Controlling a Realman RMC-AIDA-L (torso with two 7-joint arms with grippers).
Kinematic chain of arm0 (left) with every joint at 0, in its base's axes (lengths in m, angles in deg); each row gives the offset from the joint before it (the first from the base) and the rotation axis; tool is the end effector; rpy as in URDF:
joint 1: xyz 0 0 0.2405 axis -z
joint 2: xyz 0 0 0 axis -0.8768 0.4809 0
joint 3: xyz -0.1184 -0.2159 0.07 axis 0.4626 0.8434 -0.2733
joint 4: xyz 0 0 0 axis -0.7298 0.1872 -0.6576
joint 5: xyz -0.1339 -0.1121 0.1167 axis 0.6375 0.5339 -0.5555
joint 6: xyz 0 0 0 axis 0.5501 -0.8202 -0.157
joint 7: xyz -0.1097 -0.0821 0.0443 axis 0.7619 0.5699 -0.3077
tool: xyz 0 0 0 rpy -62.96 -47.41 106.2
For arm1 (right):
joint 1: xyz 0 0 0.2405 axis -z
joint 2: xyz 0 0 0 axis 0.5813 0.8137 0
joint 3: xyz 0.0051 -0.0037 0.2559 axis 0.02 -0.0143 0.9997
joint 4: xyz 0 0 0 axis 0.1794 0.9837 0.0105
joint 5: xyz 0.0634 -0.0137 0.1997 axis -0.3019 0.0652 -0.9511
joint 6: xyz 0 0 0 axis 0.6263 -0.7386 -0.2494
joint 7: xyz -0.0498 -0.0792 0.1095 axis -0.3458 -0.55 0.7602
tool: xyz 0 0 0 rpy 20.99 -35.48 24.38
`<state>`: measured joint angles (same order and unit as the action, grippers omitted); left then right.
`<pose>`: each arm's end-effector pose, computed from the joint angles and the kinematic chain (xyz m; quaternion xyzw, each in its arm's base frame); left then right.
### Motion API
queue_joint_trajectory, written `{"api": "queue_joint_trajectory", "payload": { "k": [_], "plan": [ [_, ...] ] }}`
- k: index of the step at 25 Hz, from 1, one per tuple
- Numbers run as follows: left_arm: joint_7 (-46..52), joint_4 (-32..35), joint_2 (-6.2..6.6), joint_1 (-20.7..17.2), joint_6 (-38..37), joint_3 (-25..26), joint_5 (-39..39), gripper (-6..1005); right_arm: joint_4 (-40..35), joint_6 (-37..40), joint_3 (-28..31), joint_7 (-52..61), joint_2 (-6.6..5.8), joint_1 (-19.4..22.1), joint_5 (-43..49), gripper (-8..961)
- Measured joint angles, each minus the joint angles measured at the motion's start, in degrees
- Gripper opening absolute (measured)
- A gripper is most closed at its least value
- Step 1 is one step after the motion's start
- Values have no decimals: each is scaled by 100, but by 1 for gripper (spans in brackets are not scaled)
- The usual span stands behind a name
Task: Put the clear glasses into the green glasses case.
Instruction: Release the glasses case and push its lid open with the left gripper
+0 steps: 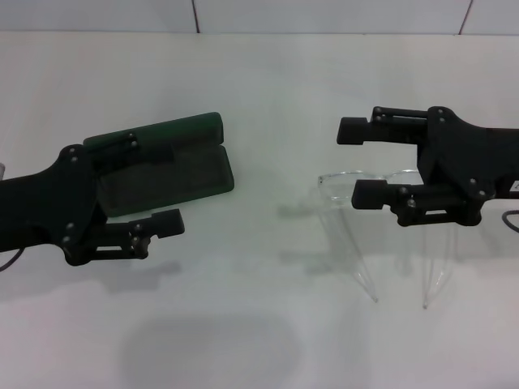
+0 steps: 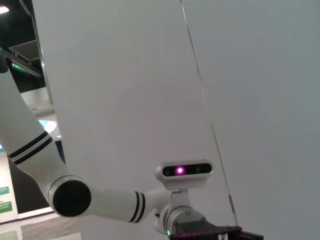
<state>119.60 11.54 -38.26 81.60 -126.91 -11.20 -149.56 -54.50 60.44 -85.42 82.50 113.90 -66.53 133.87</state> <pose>-0.2523 0.2672 0.0523 -0.9100 -0.0896 -0.4016 0.0504 0.1811 0.3022 0.0272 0.9003 -0.0652 -0.4278 0.0464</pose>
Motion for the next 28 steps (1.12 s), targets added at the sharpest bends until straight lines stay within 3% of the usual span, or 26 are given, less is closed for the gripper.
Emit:
{"api": "queue_joint_trajectory", "payload": {
  "k": [4,7,10,13,15,18,24,28],
  "plan": [
    [392,56,21,69,49,7,-14,816,0,-49,16,-2,-4,-5,94,738],
    [1376,334,143,178,298,78,-67,805,-46,-298,92,-18,-82,80,105,738],
    [2269,1066,227,273,491,171,-303,794,-162,-593,222,-4,-256,282,106,738],
    [3031,2086,204,402,679,299,-865,783,-210,-701,541,2,-407,532,107,738],
    [3432,2579,174,563,838,330,-1401,775,-217,-706,611,2,-428,580,106,738],
    [3865,3076,85,902,1143,313,-2369,764,-225,-731,991,2,-493,873,134,739],
    [4021,3251,-386,1597,1978,270,-4678,757,-209,-736,1165,-2,-436,1092,162,739],
    [3963,3071,-607,1999,2370,173,-5539,754,-204,-704,1180,-1,-431,1294,140,739]
  ]
}}
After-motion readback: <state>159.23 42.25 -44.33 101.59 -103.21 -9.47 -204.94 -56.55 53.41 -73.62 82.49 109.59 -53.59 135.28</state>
